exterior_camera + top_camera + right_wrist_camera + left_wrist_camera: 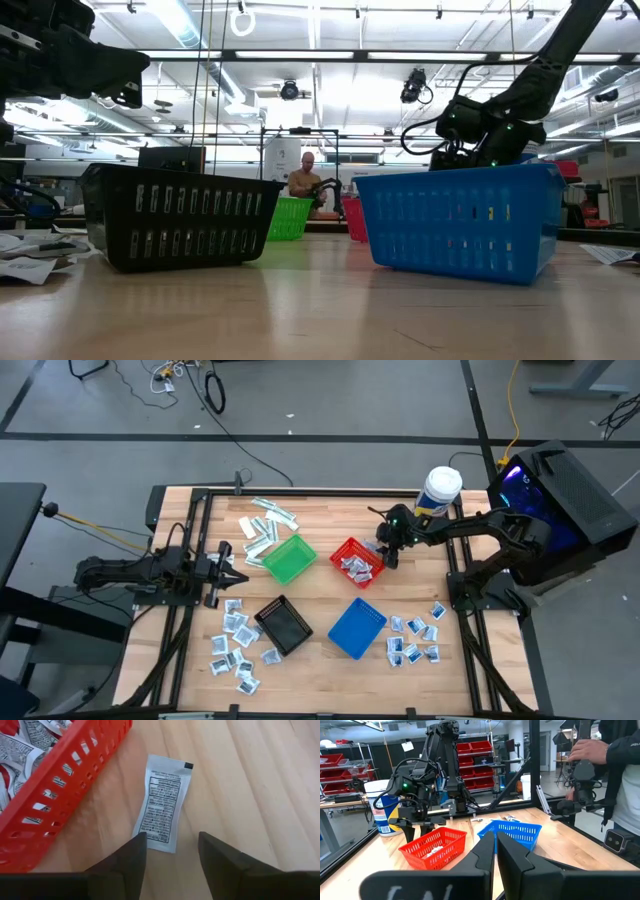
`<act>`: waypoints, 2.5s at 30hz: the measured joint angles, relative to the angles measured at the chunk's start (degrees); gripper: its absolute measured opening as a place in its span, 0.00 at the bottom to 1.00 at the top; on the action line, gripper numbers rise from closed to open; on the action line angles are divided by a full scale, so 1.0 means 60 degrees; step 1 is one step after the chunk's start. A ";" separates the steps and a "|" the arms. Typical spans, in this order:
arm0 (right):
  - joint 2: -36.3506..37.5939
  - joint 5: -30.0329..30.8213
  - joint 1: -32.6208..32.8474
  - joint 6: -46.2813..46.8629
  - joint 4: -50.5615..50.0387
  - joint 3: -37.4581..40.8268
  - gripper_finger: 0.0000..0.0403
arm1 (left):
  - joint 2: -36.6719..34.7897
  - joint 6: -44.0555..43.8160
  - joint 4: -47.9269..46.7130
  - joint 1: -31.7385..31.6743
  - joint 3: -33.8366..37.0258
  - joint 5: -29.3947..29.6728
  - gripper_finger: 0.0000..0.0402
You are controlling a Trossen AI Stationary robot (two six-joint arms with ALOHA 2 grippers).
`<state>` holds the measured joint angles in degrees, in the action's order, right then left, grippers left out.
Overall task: Pick & Place First Aid Supplies
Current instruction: Put the orange ointment pack into the red bin
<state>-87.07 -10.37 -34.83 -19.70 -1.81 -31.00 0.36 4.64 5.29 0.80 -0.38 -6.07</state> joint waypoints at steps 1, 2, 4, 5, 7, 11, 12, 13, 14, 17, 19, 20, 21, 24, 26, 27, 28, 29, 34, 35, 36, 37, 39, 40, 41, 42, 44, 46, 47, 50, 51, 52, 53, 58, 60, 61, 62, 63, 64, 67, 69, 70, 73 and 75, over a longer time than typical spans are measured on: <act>0.0000 0.0000 0.0002 0.0000 -0.0008 0.0000 0.40 | 0.0000 0.0000 -0.0002 0.0003 0.0000 0.0000 0.06; 0.0000 -0.0013 0.0004 0.0000 -0.0015 0.0000 0.38 | 0.0000 0.0000 -0.0002 0.0003 0.0000 0.0000 0.06; 0.0000 -0.0018 0.0004 0.0005 -0.0021 0.0000 0.32 | 0.0000 0.0003 -0.0001 0.0001 -0.0002 0.0000 0.06; 0.0000 0.0005 0.0004 0.0070 -0.0021 0.0000 0.30 | 0.0000 0.0000 0.0000 0.0003 -0.0003 0.0000 0.06; 0.0000 0.0050 0.0004 0.0256 -0.0008 0.0000 0.24 | -0.0002 0.0000 -0.0002 0.0004 -0.0001 0.0000 0.06; 0.0000 0.0098 0.0004 0.0434 0.0070 0.0007 0.15 | -0.0004 0.0000 -0.0002 0.0001 -0.0001 0.0000 0.06; 0.0000 0.0113 0.0003 0.0455 0.0096 0.0011 0.13 | -0.0001 0.0000 -0.0001 0.0000 0.0000 0.0001 0.06; 0.0000 0.0118 0.0000 0.0457 0.0115 0.0011 0.11 | 0.0000 0.0000 0.0000 0.0001 -0.0004 0.0001 0.06; 0.0000 0.0120 0.0000 0.0455 0.0124 0.0011 0.10 | 0.0000 0.0000 0.0000 0.0004 -0.0001 0.0000 0.06; -0.0004 0.0127 0.0000 0.0452 0.0128 0.0011 0.07 | 0.0000 0.0000 -0.0002 0.0001 0.0000 0.0000 0.06; -0.0004 0.0124 0.0000 0.0448 0.0133 0.0011 0.05 | 0.0000 0.0000 0.0002 0.0004 -0.0003 0.0000 0.06; -0.0004 0.0123 0.0000 0.0444 0.0136 0.0011 0.05 | -0.0003 0.0000 0.0002 0.0000 -0.0003 0.0000 0.06; -0.0004 0.0120 0.0000 0.0433 0.0136 0.0011 0.04 | 0.0000 0.0000 -0.0002 0.0002 -0.0001 0.0003 0.06; -0.0004 0.0117 0.0000 0.0417 0.0138 0.0011 0.01 | -0.0001 0.0000 -0.0002 0.0004 -0.0004 0.0000 0.06; -0.0004 0.0112 0.0000 0.0417 0.0139 0.0011 0.01 | -0.0003 0.0000 -0.0002 0.0004 -0.0003 0.0001 0.06; -0.0004 0.0109 0.0000 0.0415 0.0141 0.0011 0.01 | 0.0000 0.0000 -0.0002 0.0004 -0.0004 0.0001 0.06; -0.0004 0.0109 0.0000 0.0415 0.0143 0.0011 0.01 | 0.0000 0.0000 0.0001 0.0004 -0.0004 0.0000 0.06; -0.0004 0.0109 0.0000 0.0415 0.0143 0.0011 0.01 | 0.0000 0.0000 -0.0002 0.0001 -0.0004 0.0000 0.06; -0.0004 0.0139 0.0004 0.0424 0.0128 -0.0024 0.00 | 0.0000 0.0000 -0.0002 0.0003 0.0000 0.0000 0.06; 0.0014 0.0251 0.0004 0.0447 0.0128 -0.0055 0.00 | -0.0001 0.0000 0.0001 0.0002 -0.0001 0.0000 0.06; 0.0063 0.0399 0.0004 0.0439 0.0124 -0.0098 0.00 | -0.0001 0.0000 -0.0002 0.0002 -0.0004 0.0001 0.06; 0.0121 0.0522 0.0004 0.0415 0.0128 -0.0157 0.00 | 0.0000 0.0000 -0.0002 0.0004 -0.0004 0.0001 0.06; 0.0256 0.0626 0.0004 0.0408 0.0148 -0.0250 0.00 | 0.0000 0.0000 0.0000 0.0002 -0.0003 0.0000 0.06; 0.0329 0.0639 0.0004 0.0379 0.0127 -0.0288 0.00 | -0.0001 0.0000 -0.0001 0.0002 -0.0001 0.0002 0.06; 0.0400 0.0661 0.0004 0.0348 0.0121 -0.0332 0.00 | -0.0001 0.0000 -0.0001 0.0002 -0.0001 0.0000 0.06; 0.0505 0.0719 0.0004 0.0326 0.0093 -0.0368 0.00 | 0.0000 0.0000 0.0001 0.0002 -0.0002 0.0004 0.06; 0.0724 0.0976 0.0004 0.0282 0.0057 -0.0448 0.00 | 0.0000 0.0000 -0.0002 0.0003 0.0000 0.0000 0.06; 0.0933 0.1077 0.0004 0.0227 0.0052 -0.0503 0.00 | 0.0000 0.0000 -0.0002 0.0003 -0.0003 0.0004 0.06; 0.1026 0.1079 0.0004 0.0219 0.0055 -0.0517 0.00 | 0.0000 0.0000 0.0000 0.0002 -0.0003 0.0000 0.06; 0.1206 0.1152 0.0004 0.0339 0.0037 -0.0517 0.00 | 0.0000 0.0000 -0.0002 0.0002 0.0000 0.0000 0.06; 0.1223 0.1151 0.0004 0.0420 0.0013 -0.0517 0.00 | -0.0003 0.0000 -0.0001 0.0000 -0.0004 0.0000 0.06; 0.1224 0.1136 0.0004 0.0463 0.0018 -0.0517 0.00 | 0.0000 0.0000 0.0000 0.0002 -0.0003 0.0001 0.06; 0.1224 0.1095 0.0004 0.0463 0.0016 -0.0517 0.00 | 0.0000 0.0000 -0.0002 0.0000 -0.0004 0.0000 0.06; 0.1224 0.0921 0.0004 0.0545 0.0012 -0.0517 0.07 | 0.0000 0.0000 -0.0002 0.0001 -0.0002 0.0000 0.06; 0.1224 0.0901 0.0004 0.0863 0.0012 -0.0517 0.12 | 0.0000 0.0000 -0.0002 0.0004 0.0000 0.0000 0.06; 0.1224 0.0902 0.0004 0.1053 0.0012 -0.0517 0.15 | 0.0000 0.0000 -0.0002 0.0002 -0.0001 0.0000 0.06; 0.1224 0.0900 0.0004 0.1237 0.0012 -0.0517 0.19 | 0.0000 0.0000 -0.0002 0.0002 -0.0002 0.0000 0.06; 0.1224 0.0900 0.0004 0.1404 0.0012 -0.0517 0.22 | 0.0000 0.0000 0.0002 0.0003 0.0000 0.0000 0.06; 0.1224 0.0900 0.0004 0.1574 0.0012 -0.0517 0.27 | 0.0000 0.0000 -0.0002 0.0003 -0.0001 0.0000 0.06; 0.1191 0.0891 0.0004 0.2100 -0.0096 -0.0517 0.40 | -0.0002 0.0000 -0.0001 0.0003 -0.0003 0.0000 0.06; 0.1088 0.0806 0.0004 0.2379 -0.0247 -0.0517 0.48 | -0.0003 0.0000 -0.0002 0.0002 -0.0001 0.0002 0.06; 0.1021 0.0794 0.0004 0.2448 -0.0300 -0.0517 0.52 | 0.0000 0.0000 -0.0002 0.0002 0.0000 0.0004 0.06; 0.0743 0.0667 0.0004 0.2380 -0.0303 -0.0517 0.62 | 0.0000 0.0000 0.0000 0.0000 -0.0003 0.0001 0.06; 0.0538 0.0384 -0.0016 0.2357 -0.0184 -0.0517 0.68 | -0.0003 0.0000 -0.0002 0.0003 0.0000 0.0000 0.06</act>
<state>-83.84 -8.07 -34.92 -5.56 -2.91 -34.11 0.34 4.64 5.28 0.81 -0.38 -6.07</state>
